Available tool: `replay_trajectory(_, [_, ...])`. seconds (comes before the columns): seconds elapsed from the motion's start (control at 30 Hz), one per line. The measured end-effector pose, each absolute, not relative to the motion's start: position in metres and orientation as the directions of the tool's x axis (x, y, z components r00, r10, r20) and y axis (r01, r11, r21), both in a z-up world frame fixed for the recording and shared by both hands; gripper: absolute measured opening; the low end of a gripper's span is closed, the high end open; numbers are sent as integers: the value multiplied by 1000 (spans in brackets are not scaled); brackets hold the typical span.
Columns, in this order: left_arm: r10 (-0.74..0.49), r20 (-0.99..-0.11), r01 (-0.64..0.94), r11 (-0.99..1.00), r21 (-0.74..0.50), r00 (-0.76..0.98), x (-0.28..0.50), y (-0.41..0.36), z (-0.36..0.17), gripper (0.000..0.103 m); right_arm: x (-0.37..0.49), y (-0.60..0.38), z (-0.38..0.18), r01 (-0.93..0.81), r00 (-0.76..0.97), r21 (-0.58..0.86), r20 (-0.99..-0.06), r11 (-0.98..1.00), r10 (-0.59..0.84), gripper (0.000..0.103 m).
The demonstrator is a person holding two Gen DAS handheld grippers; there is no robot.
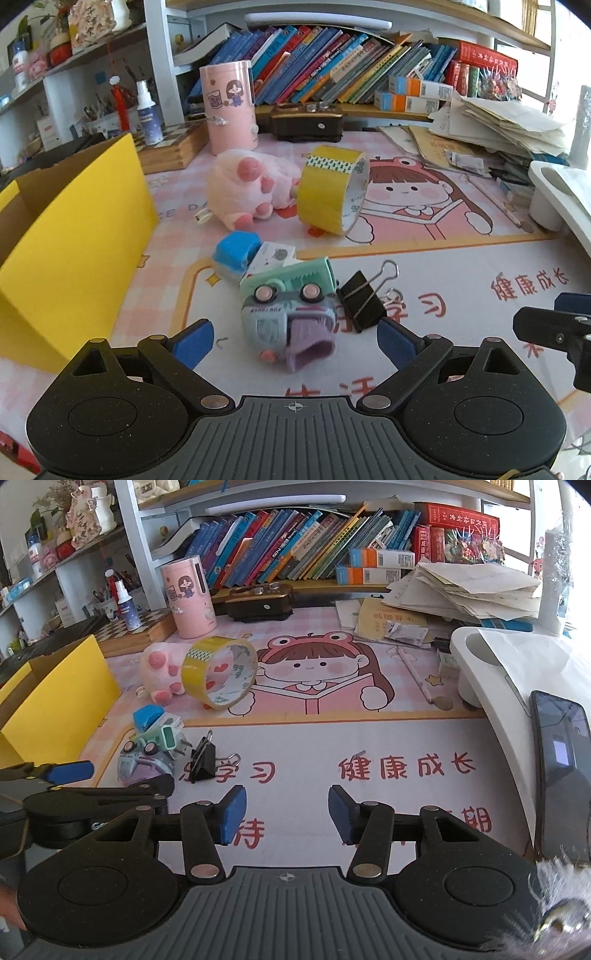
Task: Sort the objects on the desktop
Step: 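Move the left tool toward the grey toy truck and lower it, then close the left gripper on the grey toy truck and lift it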
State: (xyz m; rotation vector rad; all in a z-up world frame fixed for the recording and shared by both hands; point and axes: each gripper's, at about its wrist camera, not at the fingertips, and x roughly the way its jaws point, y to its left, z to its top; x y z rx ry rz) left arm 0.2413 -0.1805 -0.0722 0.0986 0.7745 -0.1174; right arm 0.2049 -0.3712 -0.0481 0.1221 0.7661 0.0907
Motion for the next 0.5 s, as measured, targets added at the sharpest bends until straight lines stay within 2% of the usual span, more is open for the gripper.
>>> replay_trajectory(0.33, [-67,-728,119,993,20,682,262,-175,-89,90,227,-370,-52,-49,712,163,-686,985,149,48])
replay_trajectory(0.4, [-66,-731,118,993,20,680,265,-174,-93,84,230,-369,-52,-55,715,164,-683,985,154,48])
replay_trajectory(0.47, [-80,-736,117,993,-1,672,268,-169,-96,68,234,-368,-52,-63,716,166,-680,984,161,48])
replay_trajectory(0.5, [-88,-734,118,993,-10,673,267,-167,-97,64,236,-367,-53,-67,714,170,-680,983,166,48])
